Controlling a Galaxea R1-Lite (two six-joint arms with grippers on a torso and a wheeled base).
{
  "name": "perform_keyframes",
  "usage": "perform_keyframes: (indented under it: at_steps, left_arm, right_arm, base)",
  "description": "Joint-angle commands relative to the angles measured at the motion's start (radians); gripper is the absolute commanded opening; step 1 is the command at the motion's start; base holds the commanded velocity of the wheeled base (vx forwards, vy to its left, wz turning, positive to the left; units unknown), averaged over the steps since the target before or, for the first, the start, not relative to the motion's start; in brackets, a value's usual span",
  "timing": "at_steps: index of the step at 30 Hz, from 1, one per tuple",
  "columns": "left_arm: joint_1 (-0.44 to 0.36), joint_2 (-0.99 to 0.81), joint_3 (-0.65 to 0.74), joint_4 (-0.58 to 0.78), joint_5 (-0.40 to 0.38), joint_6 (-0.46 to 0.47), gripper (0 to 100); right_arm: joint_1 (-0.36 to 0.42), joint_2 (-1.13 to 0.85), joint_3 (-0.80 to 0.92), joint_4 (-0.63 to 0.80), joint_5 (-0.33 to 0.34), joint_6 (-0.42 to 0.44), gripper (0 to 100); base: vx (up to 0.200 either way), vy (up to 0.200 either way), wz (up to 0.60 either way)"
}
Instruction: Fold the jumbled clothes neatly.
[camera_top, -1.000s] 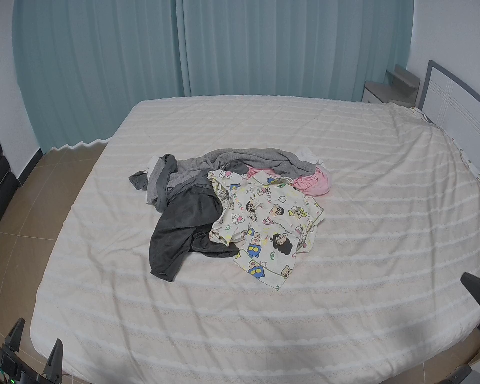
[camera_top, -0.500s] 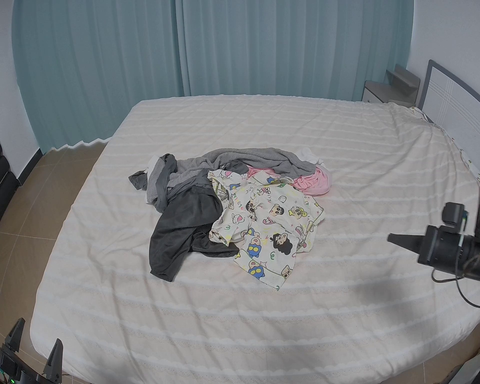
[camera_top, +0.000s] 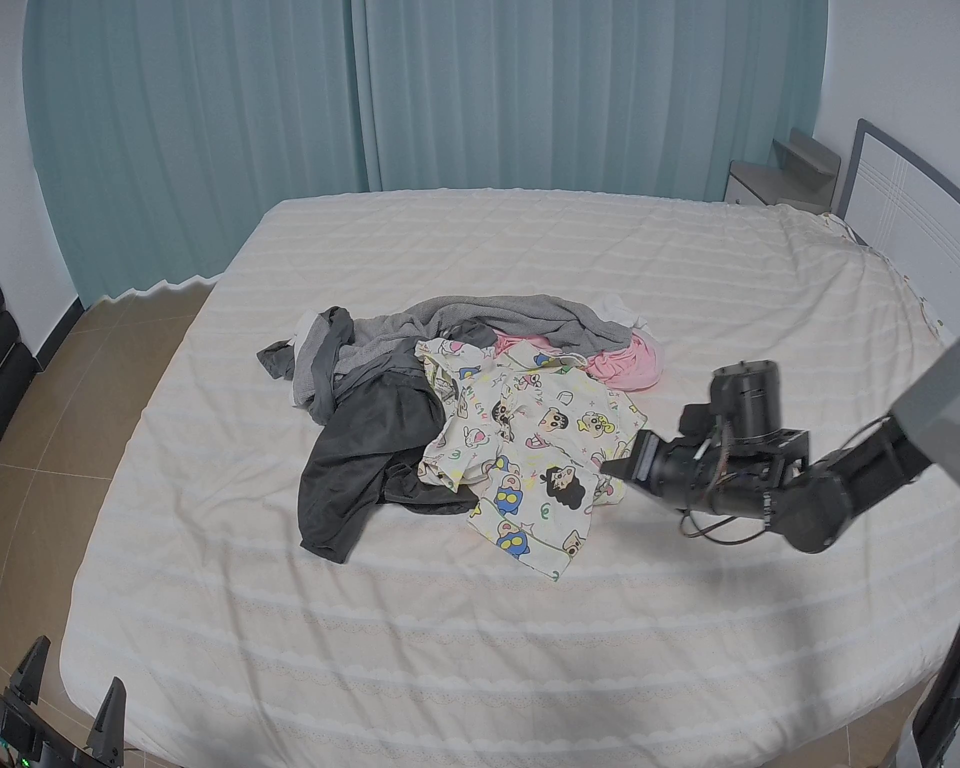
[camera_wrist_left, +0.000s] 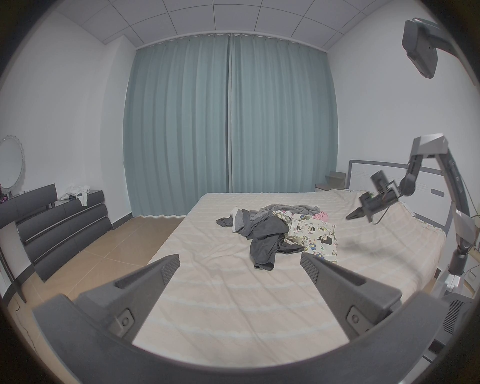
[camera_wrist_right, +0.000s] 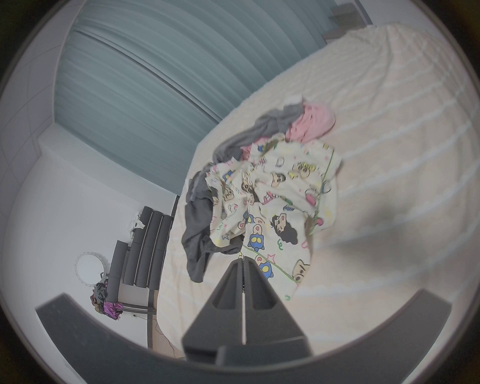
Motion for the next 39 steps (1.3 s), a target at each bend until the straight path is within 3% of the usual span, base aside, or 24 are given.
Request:
perform_keyframes:
  at_steps: [1,12,21,22,31,39]
  left_arm:
    - [-0.001,-0.012,0.016,0.0,0.0,-0.001,100]
    - [0.001,-0.012,0.016,0.0,0.0,-0.002,100]
    - [-0.001,-0.012,0.016,0.0,0.0,-0.014,100]
    - [-0.001,-0.012,0.016,0.0,0.0,-0.014,100]
    - [-0.001,-0.012,0.016,0.0,0.0,-0.014,100]
    - [0.001,-0.012,0.016,0.0,0.0,-0.014,100]
  right_arm:
    - [0.068,0.365,-0.223,-0.059,-0.039,0.075,0]
    - [0.033,0.428,-0.322,-0.031,-0.119,0.064,0]
    - [0.008,0.285,-0.19,-0.03,-0.12,0.053,0]
    - [0.008,0.273,-0.175,-0.03,-0.12,0.048,100]
    - [0.008,0.2,-0.066,-0.047,-0.123,0.004,100]
    - [0.002,0.268,-0.117,-0.054,-0.123,-0.013,100]
  base:
    - [0.0,0.0,0.0]
    - [0.0,0.0,0.0]
    - [0.0,0.0,0.0]
    - [0.0,0.0,0.0]
    - [0.0,0.0,0.0]
    - [0.0,0.0,0.0]
